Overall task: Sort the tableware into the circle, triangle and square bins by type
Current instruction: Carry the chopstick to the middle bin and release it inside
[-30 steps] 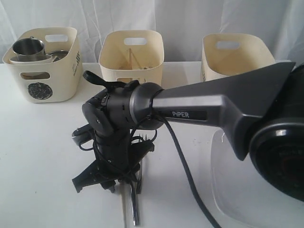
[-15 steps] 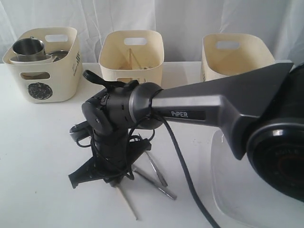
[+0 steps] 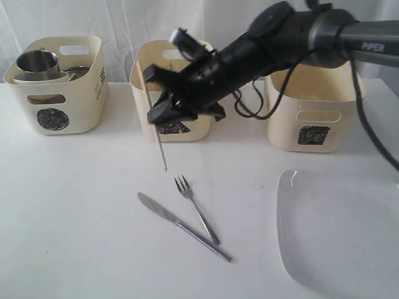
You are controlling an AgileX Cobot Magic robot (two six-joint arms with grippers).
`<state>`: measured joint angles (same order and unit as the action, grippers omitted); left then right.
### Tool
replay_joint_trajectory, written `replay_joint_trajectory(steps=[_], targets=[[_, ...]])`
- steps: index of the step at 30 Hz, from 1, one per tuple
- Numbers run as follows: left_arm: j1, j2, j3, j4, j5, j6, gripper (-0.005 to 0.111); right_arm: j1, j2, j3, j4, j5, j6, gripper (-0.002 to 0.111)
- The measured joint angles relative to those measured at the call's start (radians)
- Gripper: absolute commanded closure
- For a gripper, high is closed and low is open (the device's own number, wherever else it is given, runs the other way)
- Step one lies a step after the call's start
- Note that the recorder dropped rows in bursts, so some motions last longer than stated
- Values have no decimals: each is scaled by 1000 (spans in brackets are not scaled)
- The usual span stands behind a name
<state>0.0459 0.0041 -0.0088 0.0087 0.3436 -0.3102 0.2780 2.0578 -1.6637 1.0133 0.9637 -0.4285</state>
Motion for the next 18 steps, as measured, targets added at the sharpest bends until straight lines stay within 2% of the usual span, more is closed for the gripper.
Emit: replay_joint_trajectory(steps=[4, 7, 12, 18], targets=[[0, 0, 0, 0, 0, 0, 107, -106, 0, 0, 211, 18, -163, 108], [0, 0, 0, 0, 0, 0, 107, -149, 0, 0, 329, 14, -280, 108], [0, 0, 0, 0, 0, 0, 107, -180, 0, 0, 518, -85, -488, 108], [0, 0, 0, 0, 0, 0, 107, -189, 17, 0, 681, -285, -702, 108]])
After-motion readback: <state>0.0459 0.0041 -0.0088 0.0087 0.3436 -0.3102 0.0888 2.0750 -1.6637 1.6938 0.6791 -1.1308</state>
